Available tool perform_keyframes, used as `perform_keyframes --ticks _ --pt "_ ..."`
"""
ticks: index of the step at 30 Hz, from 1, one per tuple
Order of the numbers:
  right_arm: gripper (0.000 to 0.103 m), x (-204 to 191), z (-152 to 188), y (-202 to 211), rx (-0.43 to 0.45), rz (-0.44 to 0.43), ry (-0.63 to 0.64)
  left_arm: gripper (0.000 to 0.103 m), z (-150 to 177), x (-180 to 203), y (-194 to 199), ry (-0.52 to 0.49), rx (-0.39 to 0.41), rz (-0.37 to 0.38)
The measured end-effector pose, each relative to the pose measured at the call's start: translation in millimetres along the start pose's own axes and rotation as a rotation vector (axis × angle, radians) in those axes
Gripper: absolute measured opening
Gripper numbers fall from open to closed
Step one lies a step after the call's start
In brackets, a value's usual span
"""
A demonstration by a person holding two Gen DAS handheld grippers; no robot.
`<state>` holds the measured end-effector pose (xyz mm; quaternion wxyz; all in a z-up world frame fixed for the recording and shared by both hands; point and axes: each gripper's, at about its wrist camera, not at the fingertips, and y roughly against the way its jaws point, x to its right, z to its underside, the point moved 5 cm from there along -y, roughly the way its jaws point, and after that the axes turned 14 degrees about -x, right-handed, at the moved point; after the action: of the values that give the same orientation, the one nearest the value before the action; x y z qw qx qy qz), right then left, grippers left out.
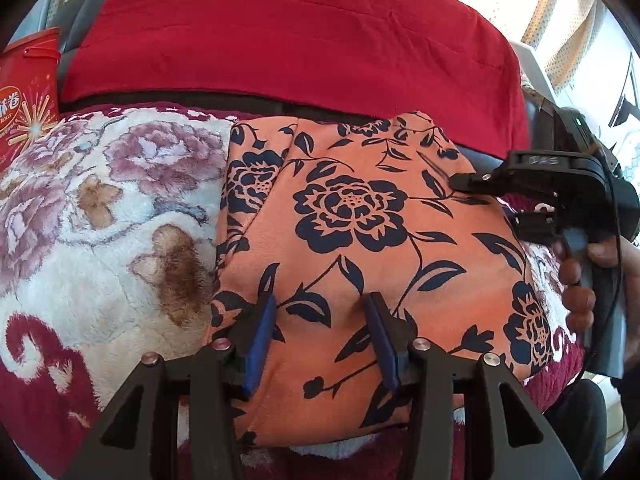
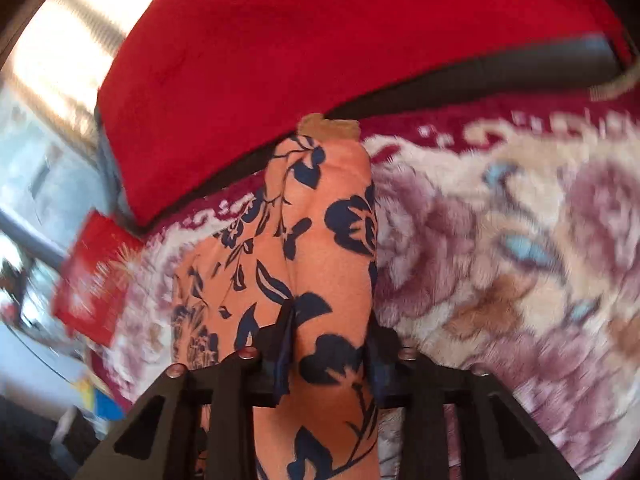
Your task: Fold small clothes
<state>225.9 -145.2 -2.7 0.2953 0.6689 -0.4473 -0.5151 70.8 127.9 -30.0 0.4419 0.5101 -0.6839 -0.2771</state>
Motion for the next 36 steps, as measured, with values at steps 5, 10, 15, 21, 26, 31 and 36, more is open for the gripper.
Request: perform_keyframes --ticks 5,10,15,21,26,31,36 --pt "0.07 3 37 9 -0.043 -0.148 -0.013 0.049 -1 -3 2 0.024 0.0 0.034" --pt "0.042 -8 58 -5 -0.096 -0.065 0.094 0.051 -4 -12 7 0.094 0.003 0.121" --pt "0.045 -34 61 10 -0.048 0.042 0.187 0.051 -4 -28 14 0.187 0.014 0.214" --pt "0.069 9 57 9 -0.068 -0.207 -0.008 0.057 -7 -50 28 0.309 0.065 0.337" --pt "0.049 -1 41 -16 -0.174 -0.166 0.081 0.058 -13 -64 25 0.379 0.06 0.392" --pt "0.036 -39 34 14 -0.12 -0.081 0.235 0.058 -11 -64 30 0.386 0.073 0.369" --pt "0.036 -21 29 76 0.008 -0.067 0.201 0.06 -7 -68 30 0.417 0.059 0.397"
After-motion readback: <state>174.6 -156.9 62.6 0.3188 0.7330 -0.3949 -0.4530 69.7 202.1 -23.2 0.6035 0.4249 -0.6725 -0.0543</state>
